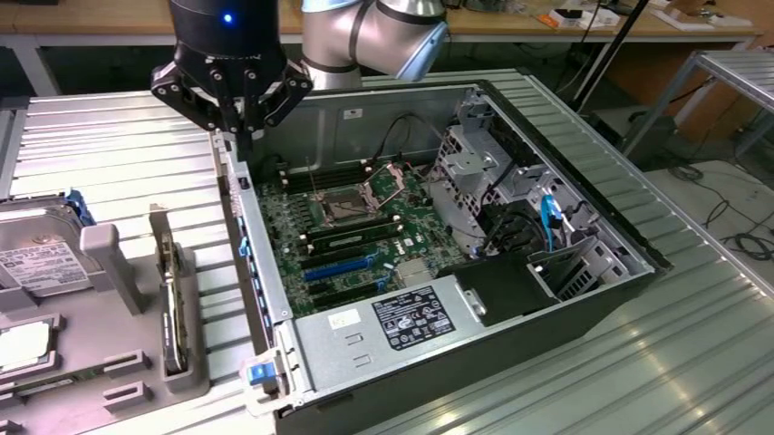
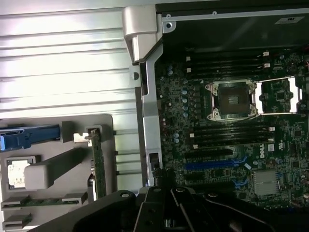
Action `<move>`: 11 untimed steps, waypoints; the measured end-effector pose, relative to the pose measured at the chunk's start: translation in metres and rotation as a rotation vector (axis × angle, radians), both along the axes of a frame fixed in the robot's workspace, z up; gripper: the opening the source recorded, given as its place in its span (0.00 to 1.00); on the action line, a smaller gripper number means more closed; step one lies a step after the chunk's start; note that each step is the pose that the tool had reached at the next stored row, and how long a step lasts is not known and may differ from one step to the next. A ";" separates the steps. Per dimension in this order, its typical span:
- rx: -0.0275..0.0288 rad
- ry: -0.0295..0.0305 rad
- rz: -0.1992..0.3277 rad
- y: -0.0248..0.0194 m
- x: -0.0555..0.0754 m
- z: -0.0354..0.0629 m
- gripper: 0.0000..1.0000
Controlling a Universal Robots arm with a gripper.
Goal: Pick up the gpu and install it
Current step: 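Reach for the gpu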
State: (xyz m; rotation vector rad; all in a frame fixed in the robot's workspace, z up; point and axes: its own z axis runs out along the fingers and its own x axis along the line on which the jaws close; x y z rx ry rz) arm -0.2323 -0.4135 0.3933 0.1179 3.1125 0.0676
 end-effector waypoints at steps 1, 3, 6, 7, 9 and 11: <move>0.0000 0.0000 0.000 -0.0001 -0.001 0.0000 0.11; 0.0000 0.0000 0.000 -0.0004 -0.004 0.0000 0.11; 0.0000 0.0000 0.000 -0.0009 -0.008 0.0000 0.11; 0.0000 0.0000 0.000 -0.0012 -0.010 0.0000 0.11; 0.0000 0.0000 0.000 -0.0027 -0.012 0.0000 0.11; 0.0000 0.0000 0.000 -0.0054 -0.013 0.0000 0.11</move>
